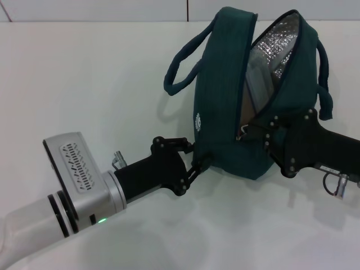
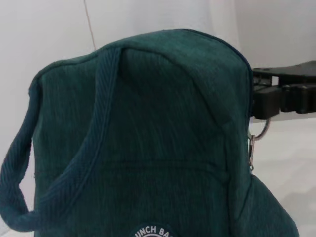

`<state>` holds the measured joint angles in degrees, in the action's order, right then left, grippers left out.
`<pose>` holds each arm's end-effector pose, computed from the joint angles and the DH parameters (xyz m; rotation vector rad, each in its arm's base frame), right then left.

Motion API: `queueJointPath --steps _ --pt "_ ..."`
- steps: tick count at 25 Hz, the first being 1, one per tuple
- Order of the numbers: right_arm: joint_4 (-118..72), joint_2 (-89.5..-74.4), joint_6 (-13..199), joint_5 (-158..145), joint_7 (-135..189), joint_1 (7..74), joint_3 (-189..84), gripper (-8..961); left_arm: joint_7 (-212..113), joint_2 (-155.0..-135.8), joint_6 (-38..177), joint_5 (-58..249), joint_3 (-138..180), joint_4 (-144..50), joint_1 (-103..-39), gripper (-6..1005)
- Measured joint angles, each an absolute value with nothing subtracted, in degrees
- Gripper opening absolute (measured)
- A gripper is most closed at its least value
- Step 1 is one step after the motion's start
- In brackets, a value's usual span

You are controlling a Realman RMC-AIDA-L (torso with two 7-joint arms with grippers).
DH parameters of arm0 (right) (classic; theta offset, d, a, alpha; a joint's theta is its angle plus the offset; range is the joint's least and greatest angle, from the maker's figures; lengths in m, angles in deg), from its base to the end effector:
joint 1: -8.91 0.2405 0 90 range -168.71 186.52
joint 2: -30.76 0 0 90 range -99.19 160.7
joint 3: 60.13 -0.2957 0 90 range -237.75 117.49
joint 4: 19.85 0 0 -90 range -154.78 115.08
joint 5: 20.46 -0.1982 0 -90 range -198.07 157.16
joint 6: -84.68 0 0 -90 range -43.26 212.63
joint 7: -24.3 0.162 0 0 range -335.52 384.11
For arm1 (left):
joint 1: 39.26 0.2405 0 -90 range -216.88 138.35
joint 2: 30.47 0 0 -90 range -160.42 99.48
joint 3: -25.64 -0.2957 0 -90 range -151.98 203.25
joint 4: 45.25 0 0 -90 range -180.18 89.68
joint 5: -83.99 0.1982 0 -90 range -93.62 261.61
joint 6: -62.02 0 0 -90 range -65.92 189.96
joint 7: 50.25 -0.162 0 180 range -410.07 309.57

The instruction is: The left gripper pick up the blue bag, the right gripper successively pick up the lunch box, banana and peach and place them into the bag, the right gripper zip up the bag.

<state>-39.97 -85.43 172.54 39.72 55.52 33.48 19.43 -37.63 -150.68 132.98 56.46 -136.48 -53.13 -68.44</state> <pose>0.2602 0.3047 -0.0627 -2.4878 -0.0878 1.0186 -0.2775 0.2915 -0.1442 -2.4911 -0.0891 -0.7318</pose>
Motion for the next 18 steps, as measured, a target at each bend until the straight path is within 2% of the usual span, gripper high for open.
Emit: queueJointPath --steps 18 --pt "-39.8 -85.44 173.51 36.04 54.43 33.38 19.69 14 -42.53 -150.72 133.27 56.14 -136.43 -53.18 -68.06 86"
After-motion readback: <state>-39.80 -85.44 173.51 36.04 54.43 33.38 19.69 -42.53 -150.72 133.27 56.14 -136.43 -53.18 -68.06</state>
